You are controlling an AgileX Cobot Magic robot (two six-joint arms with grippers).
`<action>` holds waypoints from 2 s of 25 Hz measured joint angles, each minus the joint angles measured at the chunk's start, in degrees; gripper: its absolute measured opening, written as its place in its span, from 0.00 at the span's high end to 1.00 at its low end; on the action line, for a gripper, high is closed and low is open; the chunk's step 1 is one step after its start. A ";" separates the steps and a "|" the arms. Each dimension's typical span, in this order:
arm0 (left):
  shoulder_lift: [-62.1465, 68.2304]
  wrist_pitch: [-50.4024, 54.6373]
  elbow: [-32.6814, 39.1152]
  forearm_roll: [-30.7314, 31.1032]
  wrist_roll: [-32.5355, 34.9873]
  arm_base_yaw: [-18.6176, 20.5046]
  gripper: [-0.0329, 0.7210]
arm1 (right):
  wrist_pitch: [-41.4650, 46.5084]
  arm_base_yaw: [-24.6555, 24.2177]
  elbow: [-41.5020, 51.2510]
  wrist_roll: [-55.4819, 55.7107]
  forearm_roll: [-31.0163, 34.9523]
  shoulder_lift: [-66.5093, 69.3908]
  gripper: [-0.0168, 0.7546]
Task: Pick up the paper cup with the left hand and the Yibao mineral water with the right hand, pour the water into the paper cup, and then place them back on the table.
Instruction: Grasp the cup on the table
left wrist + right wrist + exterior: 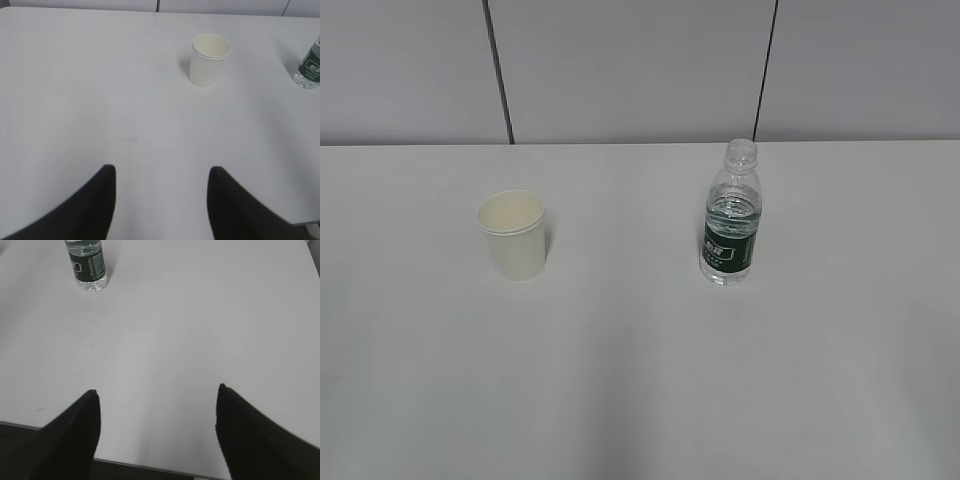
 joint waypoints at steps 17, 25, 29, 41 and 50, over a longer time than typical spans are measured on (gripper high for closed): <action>0.00 0.00 0.00 0.00 0.00 0.00 0.47 | 0.00 0.00 0.00 0.00 0.00 0.00 0.29; 0.00 0.00 0.00 0.00 0.00 0.00 0.47 | 0.00 0.00 0.00 0.00 0.00 0.00 0.29; 0.00 0.00 0.00 0.00 0.00 0.00 0.47 | 0.00 0.00 0.00 0.00 0.00 0.00 0.29; 0.00 0.00 0.00 0.00 0.00 0.00 0.47 | 0.00 0.00 0.00 0.00 0.00 0.00 0.29; 0.00 -0.13 0.00 -0.69 0.00 0.00 0.47 | 0.00 0.00 0.00 0.00 0.00 0.00 0.29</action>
